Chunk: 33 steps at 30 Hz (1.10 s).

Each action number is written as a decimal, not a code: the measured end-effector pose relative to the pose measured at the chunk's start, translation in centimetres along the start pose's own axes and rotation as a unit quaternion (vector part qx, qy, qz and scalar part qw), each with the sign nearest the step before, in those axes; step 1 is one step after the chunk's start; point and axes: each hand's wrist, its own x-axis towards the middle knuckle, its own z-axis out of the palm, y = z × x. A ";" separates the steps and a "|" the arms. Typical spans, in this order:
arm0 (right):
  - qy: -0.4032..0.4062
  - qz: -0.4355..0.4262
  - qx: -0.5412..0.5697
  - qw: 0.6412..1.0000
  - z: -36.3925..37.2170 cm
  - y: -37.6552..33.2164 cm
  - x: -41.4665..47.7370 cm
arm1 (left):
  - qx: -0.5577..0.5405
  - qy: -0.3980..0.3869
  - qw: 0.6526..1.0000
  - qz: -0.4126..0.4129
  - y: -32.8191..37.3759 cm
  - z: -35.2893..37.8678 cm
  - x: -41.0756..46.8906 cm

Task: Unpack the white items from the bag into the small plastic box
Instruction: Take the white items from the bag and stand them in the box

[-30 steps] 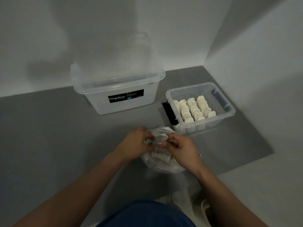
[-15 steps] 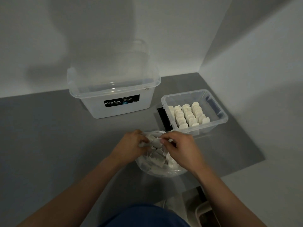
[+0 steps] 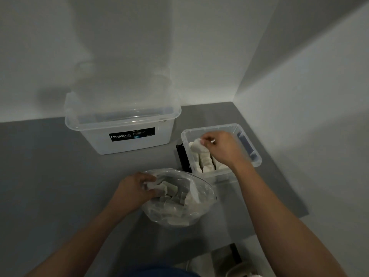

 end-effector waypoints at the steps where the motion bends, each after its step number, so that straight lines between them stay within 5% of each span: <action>1: -0.050 0.001 -0.017 0.999 0.5 0.5 0.6 | 0.010 -0.005 1.000 0.000 0.0 0.0 0.0; 5: -0.142 -0.010 -0.086 0.986 3.1 2.2 2.4 | 0.025 -0.017 1.000 0.004 0.2 -0.1 -0.2; 12: -0.113 0.013 -0.106 0.988 4.0 2.0 2.9 | 0.068 -0.030 0.997 0.019 0.3 0.0 -0.7; 20: 0.122 -0.042 0.111 0.985 0.4 -3.7 -7.7 | 0.092 -0.028 0.993 0.066 -0.3 -0.3 -1.2; 23: 0.015 -0.084 0.119 0.989 3.0 -5.5 -12.4 | 0.095 -0.035 0.991 0.084 -0.4 -0.3 -1.5; 28: -0.166 -0.094 -0.105 0.976 9.6 -4.5 -14.0 | 0.107 -0.061 0.983 0.135 -0.5 -0.7 -2.3; 33: -0.145 -0.019 -0.191 0.971 10.6 -3.5 -13.3 | 0.149 -0.109 0.963 0.197 -0.7 -0.9 -2.7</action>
